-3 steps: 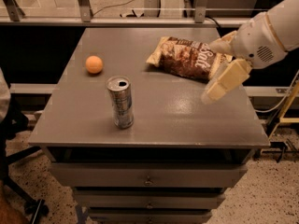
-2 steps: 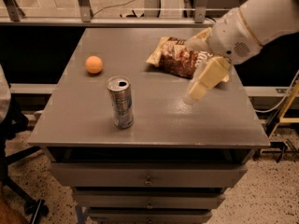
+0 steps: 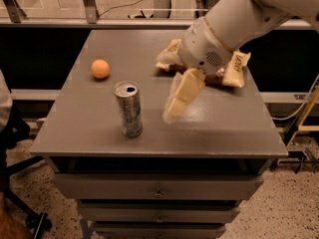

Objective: Move redbull can near orange

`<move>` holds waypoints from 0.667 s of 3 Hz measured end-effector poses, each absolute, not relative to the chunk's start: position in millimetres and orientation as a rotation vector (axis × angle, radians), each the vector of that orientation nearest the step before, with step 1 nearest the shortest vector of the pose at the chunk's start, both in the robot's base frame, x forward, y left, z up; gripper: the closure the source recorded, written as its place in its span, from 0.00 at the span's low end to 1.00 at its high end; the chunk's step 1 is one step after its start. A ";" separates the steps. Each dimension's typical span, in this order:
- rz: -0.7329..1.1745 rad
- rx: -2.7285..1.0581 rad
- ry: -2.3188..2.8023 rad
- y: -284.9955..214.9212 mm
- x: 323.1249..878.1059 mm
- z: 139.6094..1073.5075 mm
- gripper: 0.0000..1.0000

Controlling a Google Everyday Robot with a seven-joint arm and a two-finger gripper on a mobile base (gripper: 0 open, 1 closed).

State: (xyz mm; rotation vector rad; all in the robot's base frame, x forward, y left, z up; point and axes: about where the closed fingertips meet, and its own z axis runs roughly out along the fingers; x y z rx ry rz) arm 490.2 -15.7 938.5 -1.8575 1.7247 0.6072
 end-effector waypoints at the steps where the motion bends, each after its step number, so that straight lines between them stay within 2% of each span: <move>1: 0.676 -1.826 1.700 6.2 483.2 930.9 0.00; 2: 0.711 -1.766 1.693 18.6 483.9 925.5 0.00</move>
Offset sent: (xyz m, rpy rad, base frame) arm -0.0020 0.0452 -0.0213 0.1710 0.0450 -0.0548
